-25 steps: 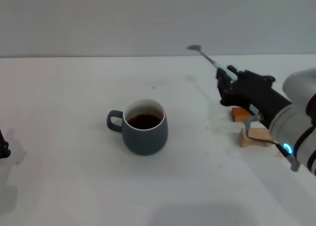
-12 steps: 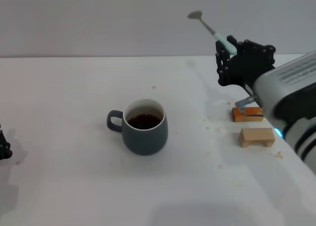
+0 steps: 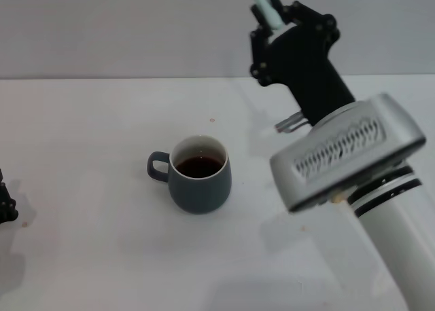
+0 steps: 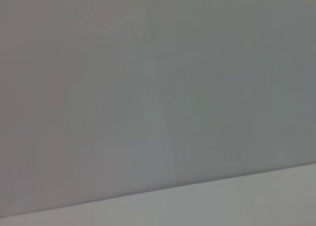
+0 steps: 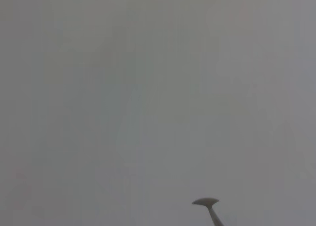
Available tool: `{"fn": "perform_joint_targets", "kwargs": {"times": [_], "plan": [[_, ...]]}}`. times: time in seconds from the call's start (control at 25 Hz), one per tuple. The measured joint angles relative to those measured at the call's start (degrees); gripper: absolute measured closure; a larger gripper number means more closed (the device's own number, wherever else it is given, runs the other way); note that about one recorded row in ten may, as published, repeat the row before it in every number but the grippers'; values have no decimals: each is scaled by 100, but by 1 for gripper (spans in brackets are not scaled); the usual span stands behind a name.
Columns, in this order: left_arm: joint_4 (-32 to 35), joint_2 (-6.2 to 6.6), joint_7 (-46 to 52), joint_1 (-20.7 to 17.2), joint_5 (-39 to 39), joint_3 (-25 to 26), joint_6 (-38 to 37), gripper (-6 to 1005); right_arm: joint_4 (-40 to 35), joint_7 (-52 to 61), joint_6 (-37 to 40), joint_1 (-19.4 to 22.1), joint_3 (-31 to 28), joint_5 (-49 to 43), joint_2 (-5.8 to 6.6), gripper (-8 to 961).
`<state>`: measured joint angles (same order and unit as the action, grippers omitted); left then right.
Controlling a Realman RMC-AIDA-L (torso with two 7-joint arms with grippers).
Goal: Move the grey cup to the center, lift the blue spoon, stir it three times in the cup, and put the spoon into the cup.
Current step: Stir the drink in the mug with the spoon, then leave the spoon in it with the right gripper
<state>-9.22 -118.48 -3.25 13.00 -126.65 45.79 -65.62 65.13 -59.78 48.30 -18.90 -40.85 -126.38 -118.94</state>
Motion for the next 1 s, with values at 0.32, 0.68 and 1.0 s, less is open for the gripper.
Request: {"fn": "perform_joint_targets", "kwargs": {"times": [0.32, 0.68, 1.0], "plan": [[-8, 0, 0, 1, 1, 0, 9, 1001, -1504, 3052, 2085, -485, 180, -1896, 53, 792], [-21, 0, -17, -1, 0, 0, -1, 1001, 878, 3136, -1281, 163, -1115, -2179, 170, 791], [-18, 0, -11, -6, 0, 0, 1, 1001, 3043, 3310, -5931, 183, -2610, -2141, -13, 791]]}}
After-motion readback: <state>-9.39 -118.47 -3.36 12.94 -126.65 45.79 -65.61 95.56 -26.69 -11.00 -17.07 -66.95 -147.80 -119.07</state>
